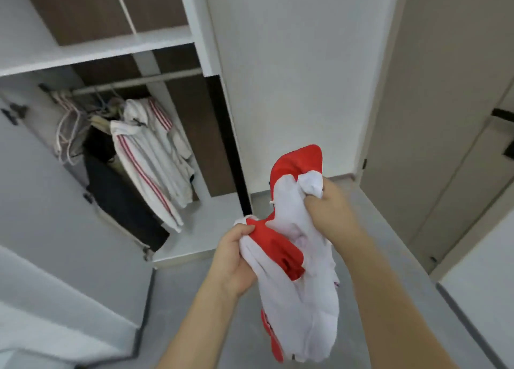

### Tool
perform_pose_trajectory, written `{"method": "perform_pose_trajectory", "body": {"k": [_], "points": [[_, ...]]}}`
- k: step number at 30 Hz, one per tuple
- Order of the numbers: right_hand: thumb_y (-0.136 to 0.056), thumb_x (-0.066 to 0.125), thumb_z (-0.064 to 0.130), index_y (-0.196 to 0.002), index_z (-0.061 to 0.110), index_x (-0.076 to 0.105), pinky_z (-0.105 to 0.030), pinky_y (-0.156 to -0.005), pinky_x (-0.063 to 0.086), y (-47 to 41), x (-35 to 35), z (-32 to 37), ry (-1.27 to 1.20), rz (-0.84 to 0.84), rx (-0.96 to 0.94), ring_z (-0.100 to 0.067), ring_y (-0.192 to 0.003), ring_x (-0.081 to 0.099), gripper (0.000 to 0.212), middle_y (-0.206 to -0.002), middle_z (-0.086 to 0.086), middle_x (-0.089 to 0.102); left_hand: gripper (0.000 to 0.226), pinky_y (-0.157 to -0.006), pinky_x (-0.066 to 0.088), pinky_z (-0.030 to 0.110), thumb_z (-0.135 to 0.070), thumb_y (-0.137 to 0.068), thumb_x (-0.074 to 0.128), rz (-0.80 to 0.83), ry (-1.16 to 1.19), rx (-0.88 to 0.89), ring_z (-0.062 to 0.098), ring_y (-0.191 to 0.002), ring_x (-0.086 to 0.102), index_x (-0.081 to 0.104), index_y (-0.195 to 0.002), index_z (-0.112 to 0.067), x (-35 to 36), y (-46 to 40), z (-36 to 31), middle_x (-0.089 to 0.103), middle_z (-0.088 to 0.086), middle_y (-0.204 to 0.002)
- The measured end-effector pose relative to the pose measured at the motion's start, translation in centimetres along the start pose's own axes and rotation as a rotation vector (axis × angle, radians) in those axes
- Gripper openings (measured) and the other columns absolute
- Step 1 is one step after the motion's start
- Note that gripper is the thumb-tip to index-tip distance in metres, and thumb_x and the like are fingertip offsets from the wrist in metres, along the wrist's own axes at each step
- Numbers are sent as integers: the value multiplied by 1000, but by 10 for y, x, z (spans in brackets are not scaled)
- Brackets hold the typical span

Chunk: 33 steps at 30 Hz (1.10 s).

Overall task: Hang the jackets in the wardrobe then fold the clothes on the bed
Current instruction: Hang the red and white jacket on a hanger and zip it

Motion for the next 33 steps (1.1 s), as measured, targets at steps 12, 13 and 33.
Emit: {"method": "perform_pose_trajectory", "body": {"k": [12, 13, 33], "points": [[-84, 48, 1, -95, 10, 66, -26, -61, 36, -42, 290, 107, 433, 374, -238, -31, -86, 60, 24, -89, -9, 65, 35, -93, 52, 52, -16, -80, 58, -154, 173, 328, 35, -102, 62, 61, -113, -3, -174, 72, -214, 59, 22, -117], [-86, 49, 3, -102, 10, 65, -26, -66, 37, -47, 306, 117, 465, 321, -265, -32, -91, 61, 24, -95, -10, 66, 29, -82, 58, 50, -15, -81, 58, -176, 178, 333, 33, -93, 67, 67, -104, 1, -186, 74, -227, 66, 19, -109], [-96, 45, 10, -126, 10, 46, -45, -85, 51, -249, 474, 204, 59, 161, -253, -31, -98, 60, 30, -104, -9, 58, 28, -80, 52, 37, -8, -84, 51, -559, -189, 386, 27, -98, 62, 64, -108, -15, -272, -68, -415, 64, 8, -107]]}}
Point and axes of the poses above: each hand's wrist, its own y-axis away from the middle knuckle, its own x-axis out of the palm, z = x × y, the point moved 4 cm from there along -y, towards the middle knuckle
